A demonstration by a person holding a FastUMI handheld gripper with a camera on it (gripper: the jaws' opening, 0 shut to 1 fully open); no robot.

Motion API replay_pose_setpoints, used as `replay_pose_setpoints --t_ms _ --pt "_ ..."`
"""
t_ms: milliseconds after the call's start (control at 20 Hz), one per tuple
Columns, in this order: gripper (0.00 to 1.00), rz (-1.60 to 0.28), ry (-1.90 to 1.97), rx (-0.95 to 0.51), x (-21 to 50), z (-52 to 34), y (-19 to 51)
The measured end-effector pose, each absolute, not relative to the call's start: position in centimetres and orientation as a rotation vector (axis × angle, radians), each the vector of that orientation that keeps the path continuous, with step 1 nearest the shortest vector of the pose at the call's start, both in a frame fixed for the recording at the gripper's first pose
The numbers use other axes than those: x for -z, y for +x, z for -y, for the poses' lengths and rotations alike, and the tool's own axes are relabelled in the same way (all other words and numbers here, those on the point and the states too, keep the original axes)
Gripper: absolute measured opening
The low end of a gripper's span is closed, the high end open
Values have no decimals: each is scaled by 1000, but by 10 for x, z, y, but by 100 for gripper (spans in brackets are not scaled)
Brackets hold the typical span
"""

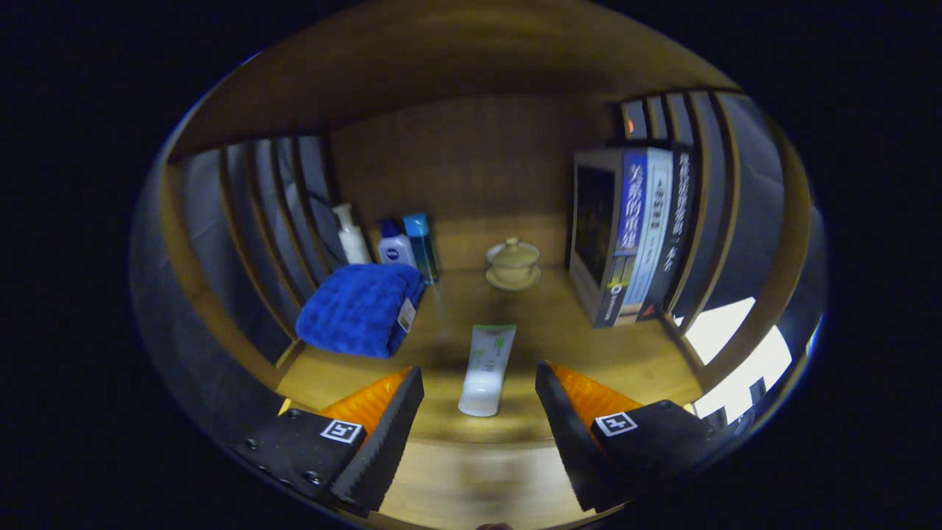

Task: Pull open the drawer, take out the items inside it, and place them on the countertop above the cabinet.

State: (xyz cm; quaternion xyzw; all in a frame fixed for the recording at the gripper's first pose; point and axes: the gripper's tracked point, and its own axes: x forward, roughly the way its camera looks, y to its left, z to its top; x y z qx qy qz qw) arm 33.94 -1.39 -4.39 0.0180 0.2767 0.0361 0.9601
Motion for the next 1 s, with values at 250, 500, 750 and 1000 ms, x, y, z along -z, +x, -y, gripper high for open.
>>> replay_pose_setpoints --t_ms 250,500,750,1000 --pt "99 -500 53 -72 10 27 264" --pt "99 -414 117 -75 25 19 191" --pt "99 -361 181 -35 72 4 134" --pt "99 -257 -4 28 97 2 94"
